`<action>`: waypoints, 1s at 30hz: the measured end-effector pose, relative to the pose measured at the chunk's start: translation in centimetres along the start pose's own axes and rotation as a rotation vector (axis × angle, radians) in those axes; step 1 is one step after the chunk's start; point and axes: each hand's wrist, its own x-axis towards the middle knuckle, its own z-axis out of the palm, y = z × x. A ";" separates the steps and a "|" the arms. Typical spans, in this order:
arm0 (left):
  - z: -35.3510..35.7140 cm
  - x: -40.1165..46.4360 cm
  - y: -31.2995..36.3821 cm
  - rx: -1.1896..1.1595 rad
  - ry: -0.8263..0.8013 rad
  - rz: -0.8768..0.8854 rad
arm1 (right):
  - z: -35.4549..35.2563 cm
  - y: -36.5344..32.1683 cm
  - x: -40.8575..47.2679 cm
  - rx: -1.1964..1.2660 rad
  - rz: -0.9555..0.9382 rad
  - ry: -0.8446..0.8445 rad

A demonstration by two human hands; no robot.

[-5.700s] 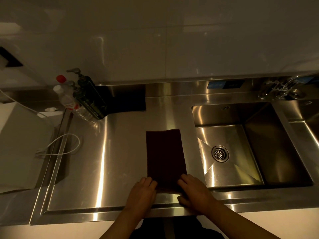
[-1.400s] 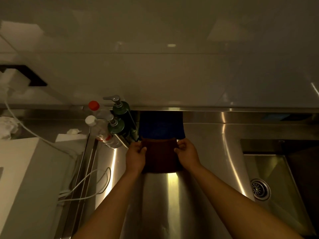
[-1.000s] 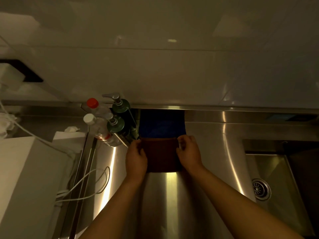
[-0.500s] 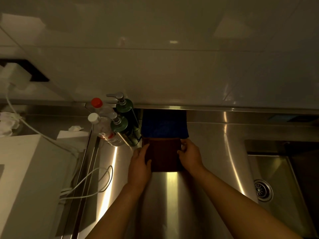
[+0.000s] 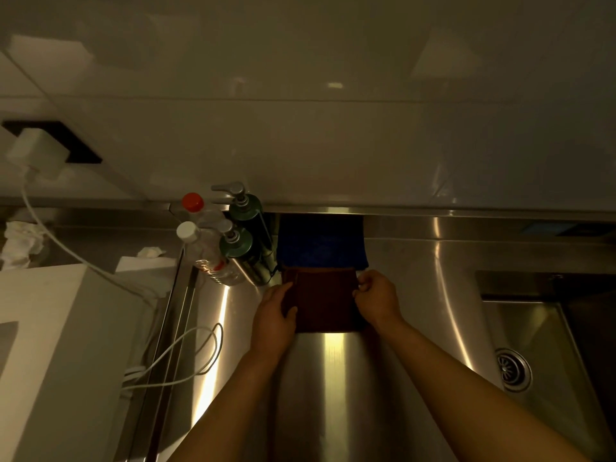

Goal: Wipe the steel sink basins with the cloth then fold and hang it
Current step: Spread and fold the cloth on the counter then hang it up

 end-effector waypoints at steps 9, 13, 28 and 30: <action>-0.2 0.0 -0.1 0.006 -0.006 0.007 | -0.1 0.0 -0.8 -0.087 -0.049 0.040; -0.4 -0.1 -0.2 0.055 -0.027 0.029 | -0.3 0.2 -0.6 -0.061 -0.039 0.040; -6.6 -0.2 2.1 -0.176 0.454 -0.096 | 0.9 -8.7 -2.1 0.024 -0.386 -0.062; -7.2 0.3 2.9 -0.144 0.472 -0.088 | 2.1 -11.4 -2.3 0.056 -0.428 -0.115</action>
